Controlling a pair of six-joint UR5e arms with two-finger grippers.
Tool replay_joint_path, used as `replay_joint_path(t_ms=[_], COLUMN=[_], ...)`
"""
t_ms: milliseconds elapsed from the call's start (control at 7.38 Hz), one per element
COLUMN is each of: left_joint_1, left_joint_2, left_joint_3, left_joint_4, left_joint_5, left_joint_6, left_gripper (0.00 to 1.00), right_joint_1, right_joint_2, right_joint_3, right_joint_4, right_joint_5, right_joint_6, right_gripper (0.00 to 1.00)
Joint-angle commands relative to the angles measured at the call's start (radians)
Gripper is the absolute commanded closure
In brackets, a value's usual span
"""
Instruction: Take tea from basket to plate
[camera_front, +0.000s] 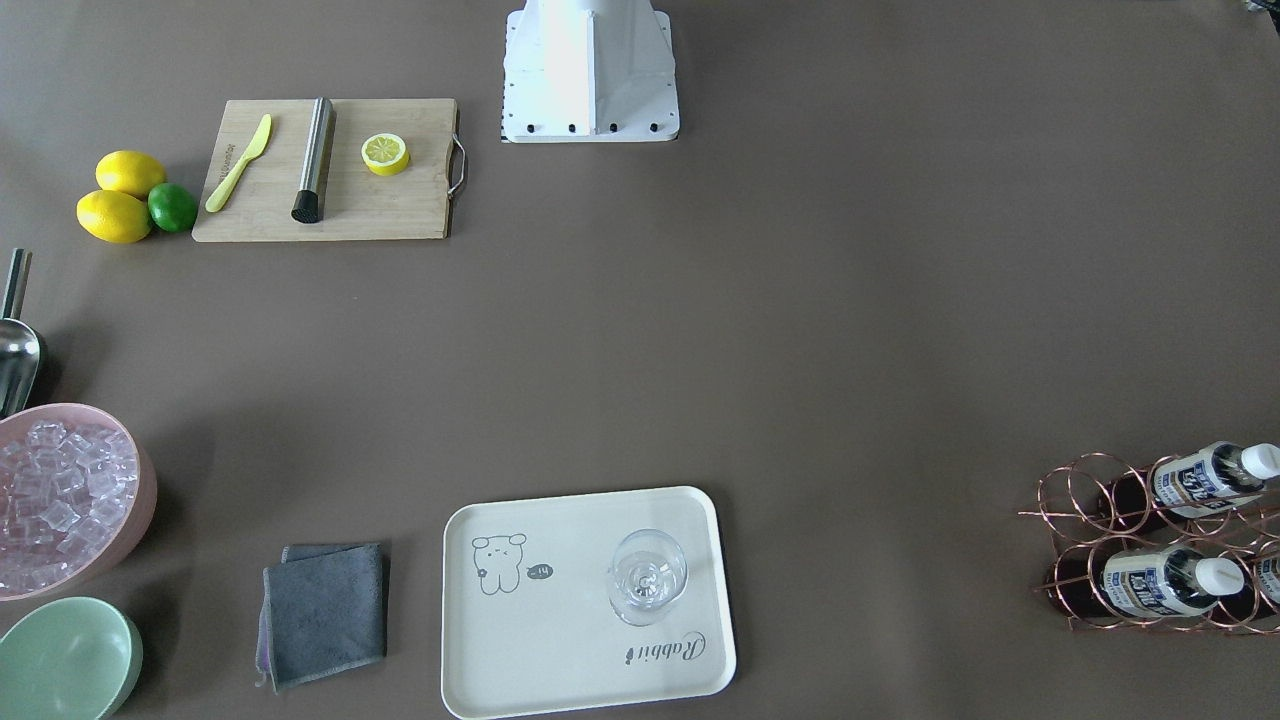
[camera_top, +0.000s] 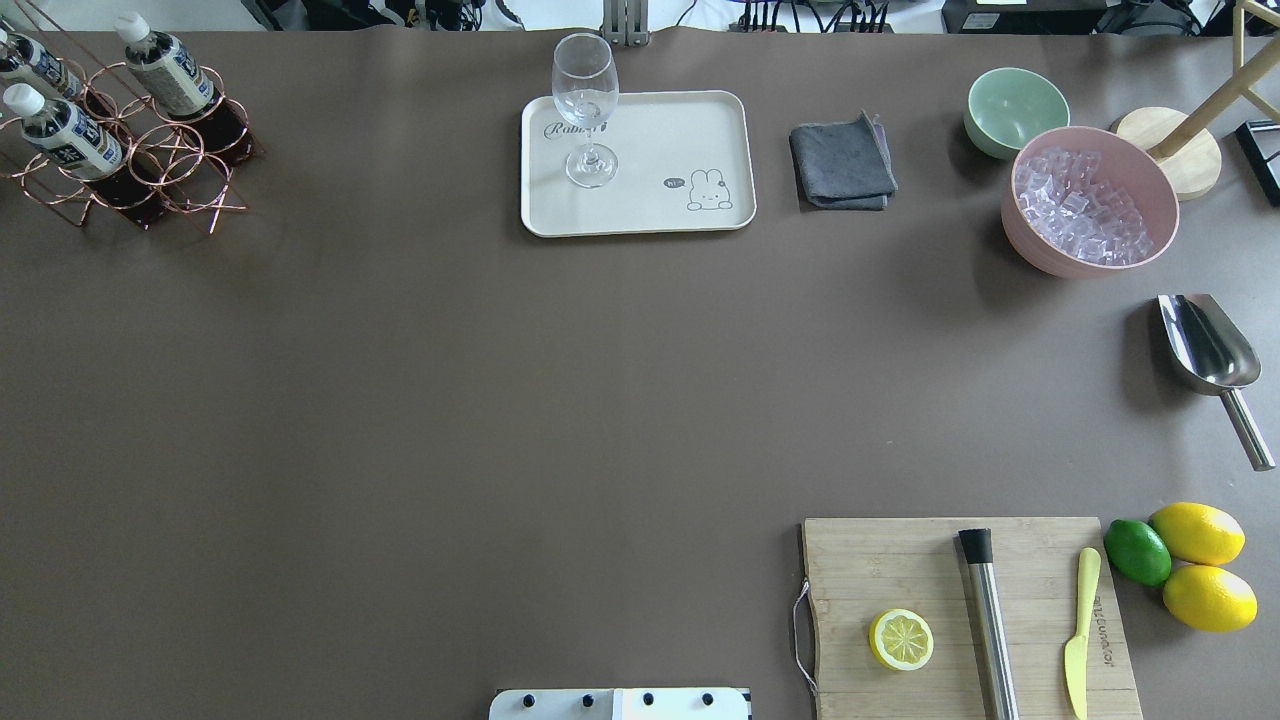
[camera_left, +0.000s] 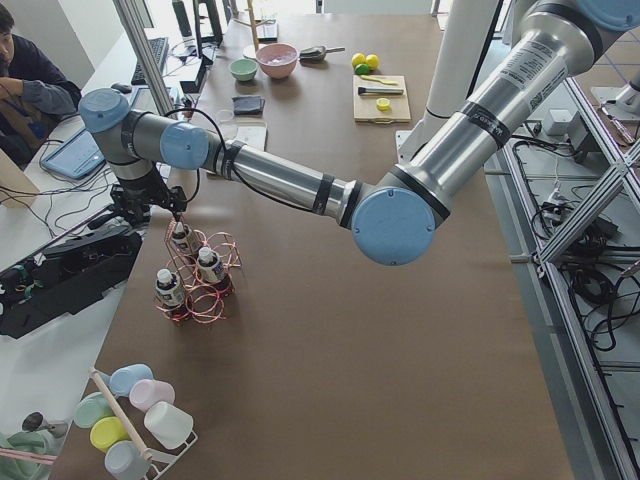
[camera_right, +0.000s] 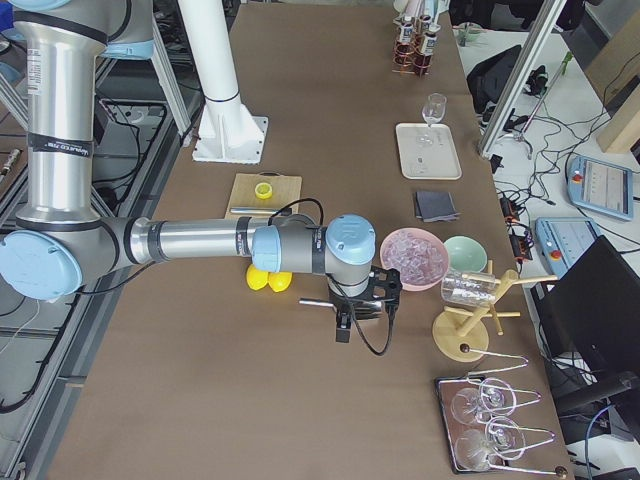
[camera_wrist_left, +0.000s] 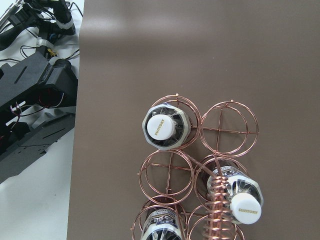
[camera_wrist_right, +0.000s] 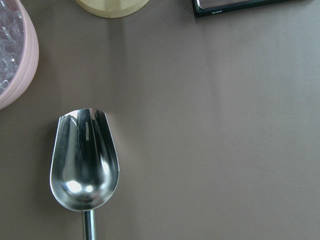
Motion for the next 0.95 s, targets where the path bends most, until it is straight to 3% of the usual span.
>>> replay_joint_path(t_ms=[0, 542, 813], left_joint_1=[0.012, 0.013, 0.013], left_joint_2=[0.017, 0.071, 0.091], left_joint_3=[-0.009, -0.079, -0.105], left_joint_4=[-0.008, -0.004, -0.001], left_joint_5=[0.0, -0.003, -0.006], left_joint_6=[0.015, 0.013, 0.013], left_gripper=[0.11, 0.11, 0.21], right_joint_1=[0.005, 0.008, 0.01], right_joint_2=[0.0, 0.0, -0.002], right_joint_3=[0.001, 0.001, 0.001], right_joint_4=[0.0, 0.0, 0.001], right_joint_5=[0.0, 0.0, 0.0], right_joint_6=[0.0, -0.002, -0.002], right_gripper=[0.0, 0.0, 0.0])
